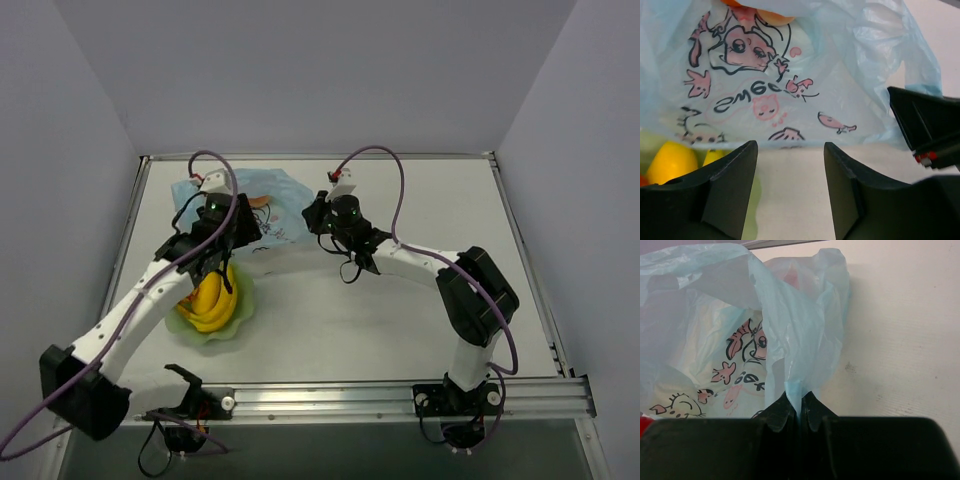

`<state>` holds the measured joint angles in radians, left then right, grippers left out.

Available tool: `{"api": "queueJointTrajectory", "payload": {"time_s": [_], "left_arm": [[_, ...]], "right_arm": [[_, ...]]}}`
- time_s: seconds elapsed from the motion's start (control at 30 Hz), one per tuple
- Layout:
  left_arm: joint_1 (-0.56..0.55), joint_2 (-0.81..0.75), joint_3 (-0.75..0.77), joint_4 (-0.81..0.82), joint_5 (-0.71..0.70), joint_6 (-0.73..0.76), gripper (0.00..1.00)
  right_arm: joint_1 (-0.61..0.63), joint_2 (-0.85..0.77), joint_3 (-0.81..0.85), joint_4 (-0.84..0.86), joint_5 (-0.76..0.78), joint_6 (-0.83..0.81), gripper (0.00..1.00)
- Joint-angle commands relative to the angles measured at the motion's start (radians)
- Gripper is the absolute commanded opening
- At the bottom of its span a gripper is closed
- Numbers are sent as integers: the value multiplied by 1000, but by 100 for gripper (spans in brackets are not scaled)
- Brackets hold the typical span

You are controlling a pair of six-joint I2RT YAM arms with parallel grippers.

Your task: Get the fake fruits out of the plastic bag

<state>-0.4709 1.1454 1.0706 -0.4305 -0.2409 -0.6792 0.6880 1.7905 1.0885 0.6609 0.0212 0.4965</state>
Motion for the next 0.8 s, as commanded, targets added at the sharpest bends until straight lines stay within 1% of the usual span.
{"api": "queueJointTrajectory", "payload": {"time_s": [0.0, 0.07, 0.1, 0.17, 0.2, 0.3, 0.37, 0.4, 0.5, 0.6, 0.63, 0.73, 0.77], "left_arm": [[43, 184, 103, 88, 26, 41, 53], [61, 270, 161, 102, 55, 46, 51], [67, 349, 181, 104, 58, 47, 50], [81, 419, 239, 105, 55, 64, 50], [90, 483, 259, 108, 57, 69, 49], [136, 595, 333, 111, 66, 79, 50], [159, 660, 365, 133, 95, 98, 59], [163, 674, 391, 147, 98, 105, 72], [175, 732, 429, 185, 115, 125, 84], [195, 796, 485, 214, 130, 130, 89], [198, 812, 505, 225, 132, 132, 92], [204, 853, 512, 295, 135, 141, 95], [204, 867, 508, 347, 137, 148, 96]], "right_arm": [[7, -37, 56, 14, 14, -7, 0], [7, -33, 65, 14, 11, -6, 0], [7, -31, 68, 14, 13, -3, 0], [7, -28, 76, 17, 10, 1, 0], [5, -28, 79, 17, 6, 4, 0], [4, -26, 86, 23, -9, 16, 0], [2, -19, 94, 23, -10, 19, 0], [2, -19, 96, 23, -10, 19, 0], [2, -6, 97, 34, -10, 27, 0], [2, 6, 102, 42, -10, 34, 0], [4, 9, 103, 45, -44, 36, 0], [2, 20, 108, 51, -52, 39, 0], [4, 26, 111, 51, -58, 39, 0]]}}
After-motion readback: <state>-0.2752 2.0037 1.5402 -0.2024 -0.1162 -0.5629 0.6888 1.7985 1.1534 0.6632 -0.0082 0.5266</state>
